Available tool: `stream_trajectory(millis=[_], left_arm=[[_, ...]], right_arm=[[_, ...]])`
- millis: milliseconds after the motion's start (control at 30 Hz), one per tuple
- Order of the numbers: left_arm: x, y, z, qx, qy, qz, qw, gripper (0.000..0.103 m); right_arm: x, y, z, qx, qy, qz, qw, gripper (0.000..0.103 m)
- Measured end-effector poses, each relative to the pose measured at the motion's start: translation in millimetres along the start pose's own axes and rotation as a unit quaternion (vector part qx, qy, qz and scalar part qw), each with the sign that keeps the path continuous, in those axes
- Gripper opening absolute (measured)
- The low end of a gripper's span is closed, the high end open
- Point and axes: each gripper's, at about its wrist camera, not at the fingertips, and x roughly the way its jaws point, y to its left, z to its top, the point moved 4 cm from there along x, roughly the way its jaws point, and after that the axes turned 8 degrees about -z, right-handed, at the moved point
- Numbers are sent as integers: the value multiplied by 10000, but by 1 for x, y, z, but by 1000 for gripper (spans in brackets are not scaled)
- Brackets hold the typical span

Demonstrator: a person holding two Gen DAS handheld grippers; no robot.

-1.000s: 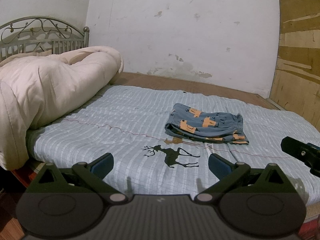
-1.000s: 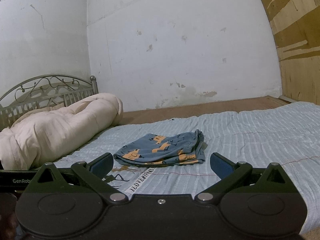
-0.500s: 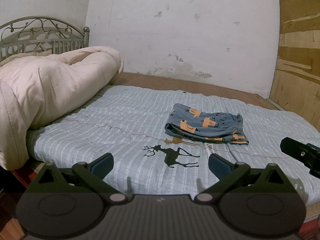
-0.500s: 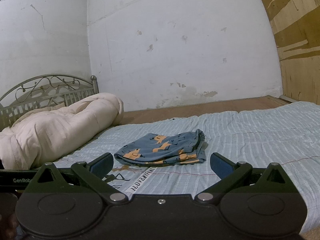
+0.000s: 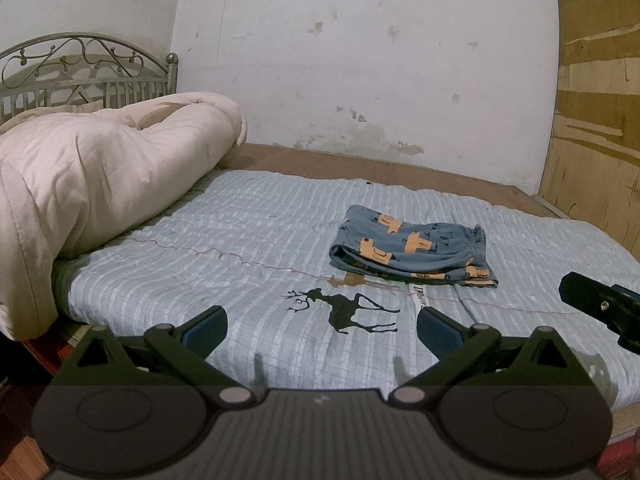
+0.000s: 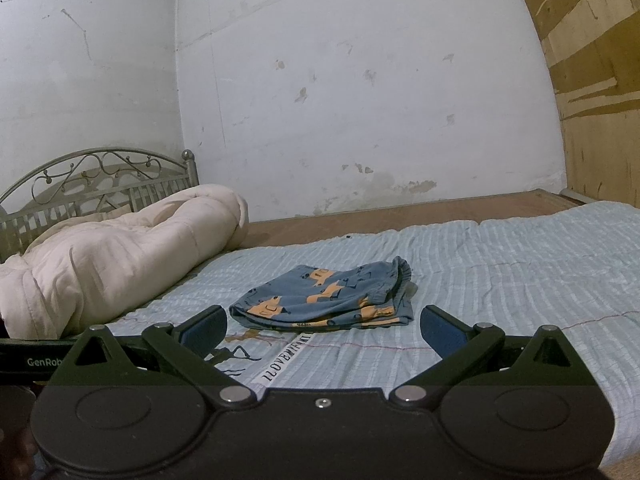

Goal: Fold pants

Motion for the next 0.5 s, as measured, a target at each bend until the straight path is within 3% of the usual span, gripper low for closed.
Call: stream_trajectory(millis=[400,500], left_arm=[[-1,-1,0,-51,-67,-34,10000,102],[1,-1,-1,-53,-11,153,9999,102]], right_arm=[[0,0,0,1,7,8,10000,102],[0,0,-1,2,12,9,10000,102]])
